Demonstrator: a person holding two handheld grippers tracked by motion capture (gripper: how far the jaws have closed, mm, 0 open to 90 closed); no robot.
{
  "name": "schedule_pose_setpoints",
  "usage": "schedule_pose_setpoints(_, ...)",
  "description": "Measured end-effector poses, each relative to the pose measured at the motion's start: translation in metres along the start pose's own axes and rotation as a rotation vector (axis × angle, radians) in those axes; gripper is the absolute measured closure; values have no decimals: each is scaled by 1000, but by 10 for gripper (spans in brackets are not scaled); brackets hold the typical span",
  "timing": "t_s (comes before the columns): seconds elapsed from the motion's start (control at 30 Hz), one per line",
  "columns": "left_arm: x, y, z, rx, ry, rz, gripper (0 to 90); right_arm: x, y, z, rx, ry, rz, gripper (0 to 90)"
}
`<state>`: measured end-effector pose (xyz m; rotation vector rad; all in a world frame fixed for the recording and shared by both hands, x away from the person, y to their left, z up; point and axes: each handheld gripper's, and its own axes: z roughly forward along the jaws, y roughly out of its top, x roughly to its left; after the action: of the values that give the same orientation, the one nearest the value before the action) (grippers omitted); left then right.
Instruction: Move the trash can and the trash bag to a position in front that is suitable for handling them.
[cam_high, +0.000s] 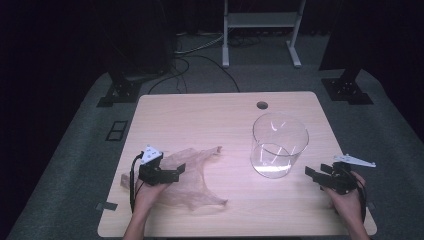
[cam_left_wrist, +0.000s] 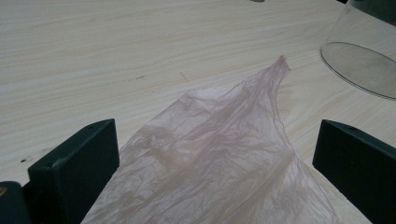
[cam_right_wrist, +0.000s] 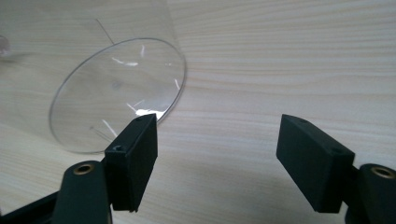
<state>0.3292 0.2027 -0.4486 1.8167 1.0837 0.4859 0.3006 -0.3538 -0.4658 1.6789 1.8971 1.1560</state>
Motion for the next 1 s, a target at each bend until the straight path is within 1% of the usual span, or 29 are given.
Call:
schedule_pose_setpoints(0.07,-1,0,0,3,3,6,0,-1,1,2,1,-12,-7,280)
schedule_pose_setpoints(0.2,0,-2,-1,12,7,8,0,-1,3,5,-3,-24,-5,280)
schedule_pose_setpoints(0.27,1,-3,-1,16,8,2,0,1,5,5,-15,-23,4,280)
schedule_pose_setpoints(0.33,0,-4,0,25,8,6,0,1,7,4,-15,-25,-21,278)
schedule_pose_setpoints(0.37,0,-4,0,30,7,11,0,1,9,4,-17,-38,-28,279)
schedule_pose_setpoints(0.43,0,-4,0,31,6,13,0,-1,12,3,-25,-43,-27,280)
schedule_pose_setpoints(0.47,0,-4,1,31,1,4,0,-4,19,4,-38,-53,-33,290)
schedule_pose_setpoints(0.53,0,-4,1,32,1,7,0,-6,26,8,-35,-55,-50,295)
schedule_pose_setpoints(0.57,1,-4,2,39,5,12,0,-7,29,11,-34,-69,-67,295)
schedule_pose_setpoints(0.6,2,-4,2,41,2,11,0,-8,34,12,-46,-77,-70,302)
schedule_pose_setpoints(0.67,3,-5,3,43,0,6,0,-12,43,16,-57,-64,-59,305)
schedule_pose_setpoints(0.7,3,-5,3,41,0,3,0,-13,48,18,-63,-72,-64,306)
schedule_pose_setpoints(0.77,3,-5,3,46,-2,4,0,-14,57,21,-69,-67,-56,313)
schedule_pose_setpoints(0.8,4,-5,4,43,-2,2,0,-14,62,22,-75,-65,-56,314)
schedule_pose_setpoints(0.87,5,-5,4,41,-2,-2,0,-11,70,25,-83,-62,-70,317)
schedule_pose_setpoints(0.9,5,-5,4,41,-2,-2,0,-11,70,25,-83,-62,-70,317)
schedule_pose_setpoints(0.93,6,-5,4,43,-3,-6,0,-9,79,30,-73,-47,-78,319)
schedule_pose_setpoints(1.0,6,-5,4,42,-5,-9,0,-8,81,31,-71,-38,-79,326)
